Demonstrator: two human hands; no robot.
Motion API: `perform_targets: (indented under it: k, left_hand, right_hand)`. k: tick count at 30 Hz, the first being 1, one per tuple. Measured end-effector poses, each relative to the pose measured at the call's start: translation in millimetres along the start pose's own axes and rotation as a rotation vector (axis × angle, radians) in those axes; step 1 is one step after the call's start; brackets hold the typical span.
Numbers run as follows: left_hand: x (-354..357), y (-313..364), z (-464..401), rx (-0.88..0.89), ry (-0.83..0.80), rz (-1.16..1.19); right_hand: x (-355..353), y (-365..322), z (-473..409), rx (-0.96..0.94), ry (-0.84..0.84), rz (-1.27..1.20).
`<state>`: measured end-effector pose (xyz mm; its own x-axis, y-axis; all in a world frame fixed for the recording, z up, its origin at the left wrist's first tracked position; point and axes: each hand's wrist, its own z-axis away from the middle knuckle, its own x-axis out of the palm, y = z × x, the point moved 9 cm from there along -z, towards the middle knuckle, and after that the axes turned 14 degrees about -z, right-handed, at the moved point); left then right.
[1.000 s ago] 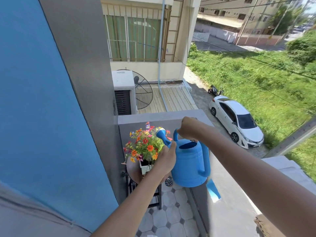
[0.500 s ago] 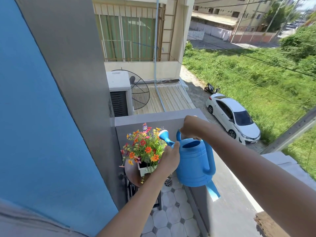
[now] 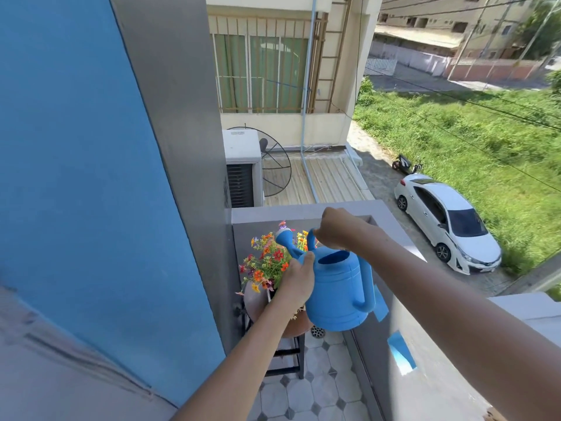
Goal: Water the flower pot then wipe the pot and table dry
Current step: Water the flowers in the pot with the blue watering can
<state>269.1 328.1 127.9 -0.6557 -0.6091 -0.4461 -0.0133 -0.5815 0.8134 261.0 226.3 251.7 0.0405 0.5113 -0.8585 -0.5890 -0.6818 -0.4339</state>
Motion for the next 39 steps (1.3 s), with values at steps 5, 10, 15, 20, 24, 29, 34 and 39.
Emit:
perform_targets:
  k: [5, 10, 15, 20, 24, 29, 34, 39]
  left_hand:
    - [-5.3, -10.2, 4.4, -0.036, 0.038, -0.015]
    - [-5.0, -20.3, 16.3, -0.06, 0.05, -0.04]
    - [-4.7, -21.7, 34.8, -0.088, 0.052, -0.163]
    - [8.3, -21.2, 42.9, -0.079, 0.018, -0.078]
    - [26.6, -24.3, 42.7, -0.063, -0.015, -0.025]
    - [44.7, -3.3, 49.1, 0.006, -0.049, -0.031]
    - [67.3, 10.1, 55.9, 0.018, -0.12, -0.054]
    - [88.0, 16.2, 59.9, 0.034, -0.181, -0.086]
  right_hand:
    - [6.0, -10.7, 7.0, -0.03, -0.03, -0.013]
    - [10.7, -15.7, 15.2, -0.056, -0.058, 0.005]
    - [17.4, -12.8, 22.3, -0.057, -0.077, 0.028]
    - [20.3, -3.5, 30.1, -0.05, -0.115, 0.1]
    - [14.1, 5.5, 38.8, -0.034, -0.085, 0.056]
    - [0.4, 29.1, 47.8, 0.018, -0.058, 0.03]
    - [-12.4, 50.6, 58.8, 0.074, -0.055, 0.059]
    - [-18.8, 75.8, 69.7, 0.148, -0.035, 0.074]
